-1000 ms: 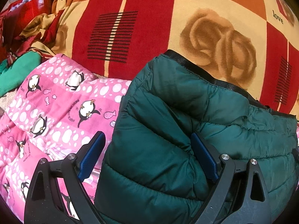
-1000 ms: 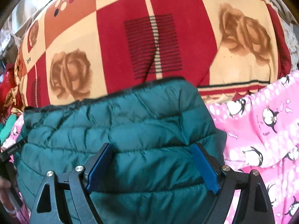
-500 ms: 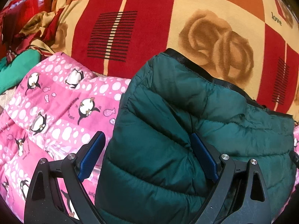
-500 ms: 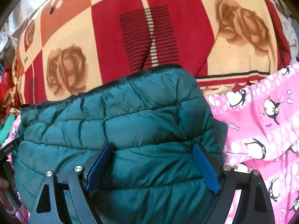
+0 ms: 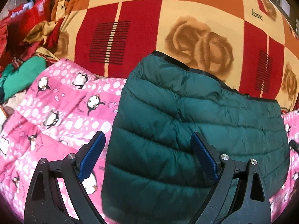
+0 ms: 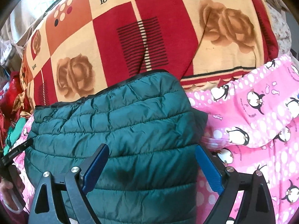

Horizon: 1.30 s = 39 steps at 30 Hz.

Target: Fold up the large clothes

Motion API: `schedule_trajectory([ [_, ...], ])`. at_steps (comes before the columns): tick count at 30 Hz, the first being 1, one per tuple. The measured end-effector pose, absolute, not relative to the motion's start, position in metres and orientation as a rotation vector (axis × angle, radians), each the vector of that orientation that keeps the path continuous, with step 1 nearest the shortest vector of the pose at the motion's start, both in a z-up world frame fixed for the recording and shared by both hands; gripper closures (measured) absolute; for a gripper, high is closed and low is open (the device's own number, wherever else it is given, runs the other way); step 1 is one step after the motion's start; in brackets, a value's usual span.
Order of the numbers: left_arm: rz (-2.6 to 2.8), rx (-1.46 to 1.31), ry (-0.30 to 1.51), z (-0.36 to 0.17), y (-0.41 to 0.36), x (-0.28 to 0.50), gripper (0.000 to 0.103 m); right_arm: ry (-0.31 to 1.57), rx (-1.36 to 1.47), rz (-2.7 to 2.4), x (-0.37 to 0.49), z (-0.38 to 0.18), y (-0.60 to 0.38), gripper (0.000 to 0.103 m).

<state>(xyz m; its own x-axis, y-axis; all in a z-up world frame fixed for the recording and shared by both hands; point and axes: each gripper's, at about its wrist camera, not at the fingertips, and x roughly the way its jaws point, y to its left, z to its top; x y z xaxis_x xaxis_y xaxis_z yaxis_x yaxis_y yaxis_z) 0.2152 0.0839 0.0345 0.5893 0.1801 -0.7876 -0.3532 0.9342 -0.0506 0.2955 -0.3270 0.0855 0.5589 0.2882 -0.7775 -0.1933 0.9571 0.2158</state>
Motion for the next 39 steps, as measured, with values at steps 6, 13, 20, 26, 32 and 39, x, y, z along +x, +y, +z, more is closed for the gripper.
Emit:
schedule_trajectory([
  [6, 0.304, -0.211, 0.889, 0.039, 0.082, 0.201, 0.010, 0.927, 0.105, 0.280, 0.287, 0.091, -0.330, 0.008],
  [13, 0.267, -0.289, 0.873, 0.035, 0.094, 0.195, 0.010, 0.965, 0.111, 0.255, 0.286, 0.082, -0.334, 0.001],
  [20, 0.152, -0.486, 0.920, 0.009, 0.117, 0.205, 0.010, 1.014, 0.143, 0.238, 0.300, 0.059, -0.340, 0.001],
  [26, 0.059, -0.709, 0.964, -0.018, 0.137, 0.213, 0.007, 1.059, 0.252, 0.293, 0.317, 0.036, -0.349, 0.000],
  [32, 0.047, -0.732, 0.963, -0.025, 0.135, 0.222, 0.001, 1.104, 0.351, 0.382, 0.334, 0.017, -0.352, 0.000],
  [39, 0.037, -0.726, 0.948, -0.033, 0.132, 0.228, 0.000, 1.163, 0.375, 0.470, 0.351, 0.003, -0.342, 0.000],
])
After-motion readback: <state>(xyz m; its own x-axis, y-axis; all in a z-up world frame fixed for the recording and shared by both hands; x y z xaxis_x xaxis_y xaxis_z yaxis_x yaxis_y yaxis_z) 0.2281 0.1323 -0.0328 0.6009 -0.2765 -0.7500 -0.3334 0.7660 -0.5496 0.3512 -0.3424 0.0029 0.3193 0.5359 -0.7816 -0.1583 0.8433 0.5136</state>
